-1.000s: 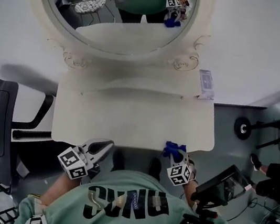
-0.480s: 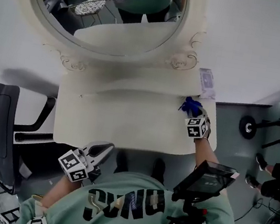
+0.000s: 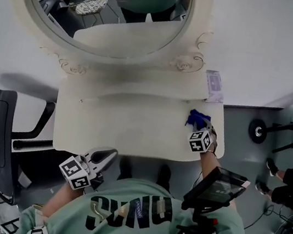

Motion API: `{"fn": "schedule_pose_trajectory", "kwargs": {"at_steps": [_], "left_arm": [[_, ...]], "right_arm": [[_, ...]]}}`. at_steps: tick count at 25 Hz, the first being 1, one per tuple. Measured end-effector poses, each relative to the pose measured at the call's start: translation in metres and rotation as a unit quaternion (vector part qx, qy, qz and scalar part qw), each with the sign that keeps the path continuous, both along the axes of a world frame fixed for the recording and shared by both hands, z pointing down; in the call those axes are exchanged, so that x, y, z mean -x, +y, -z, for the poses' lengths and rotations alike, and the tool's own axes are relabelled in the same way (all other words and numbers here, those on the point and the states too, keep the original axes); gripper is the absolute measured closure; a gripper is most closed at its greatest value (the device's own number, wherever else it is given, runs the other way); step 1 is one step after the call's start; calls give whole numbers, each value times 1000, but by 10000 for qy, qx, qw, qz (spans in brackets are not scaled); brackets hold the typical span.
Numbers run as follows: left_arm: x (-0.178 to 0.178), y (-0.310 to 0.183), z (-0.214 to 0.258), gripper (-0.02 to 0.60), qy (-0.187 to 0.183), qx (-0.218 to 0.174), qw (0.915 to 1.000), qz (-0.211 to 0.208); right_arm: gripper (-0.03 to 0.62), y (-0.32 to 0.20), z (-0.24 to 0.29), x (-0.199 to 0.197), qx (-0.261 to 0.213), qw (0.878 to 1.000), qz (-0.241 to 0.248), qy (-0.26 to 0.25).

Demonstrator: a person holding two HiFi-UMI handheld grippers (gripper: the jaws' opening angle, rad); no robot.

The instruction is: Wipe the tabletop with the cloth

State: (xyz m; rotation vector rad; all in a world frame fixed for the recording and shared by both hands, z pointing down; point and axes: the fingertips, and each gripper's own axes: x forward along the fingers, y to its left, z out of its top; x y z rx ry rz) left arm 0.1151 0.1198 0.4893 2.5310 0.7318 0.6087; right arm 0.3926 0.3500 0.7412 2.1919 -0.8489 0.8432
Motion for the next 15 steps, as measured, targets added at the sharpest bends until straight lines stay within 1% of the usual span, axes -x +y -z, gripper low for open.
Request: {"fn": "schedule_pose_trajectory", "kwargs": {"at_steps": [3, 5, 6, 8, 10, 11, 12, 13, 15], "left_arm": [[-9, 10, 2, 575, 70, 59, 9998, -164], [-14, 18, 3, 574, 100, 83, 9995, -271], [-17, 22, 3, 575, 113, 98, 9994, -313], [-21, 29, 4, 575, 134, 127, 9991, -392], [-24, 36, 5, 575, 143, 131, 9987, -469], [-24, 39, 6, 575, 143, 124, 9986, -500], [-23, 41, 7, 575, 138, 112, 9985, -520], [-23, 42, 6, 575, 127, 97, 9985, -522], [-20, 41, 4, 575, 83, 61, 9988, -479]], "right_arm": [[533, 32, -2, 94, -121, 9989, 276, -364], [533, 48, 0, 149, -147, 9970, 433, -629], [533, 55, -1, 170, -143, 9959, 487, -751], [533, 64, -4, 197, -161, 9935, 567, -969], [533, 66, -3, 201, -327, 9918, 620, -1068], [533, 66, 1, 192, -473, 9919, 611, -1008], [533, 65, 8, 174, -628, 9927, 549, -867], [532, 65, 16, 149, -768, 9938, 425, -679], [532, 59, 30, 82, -942, 9951, 117, -263]]}}
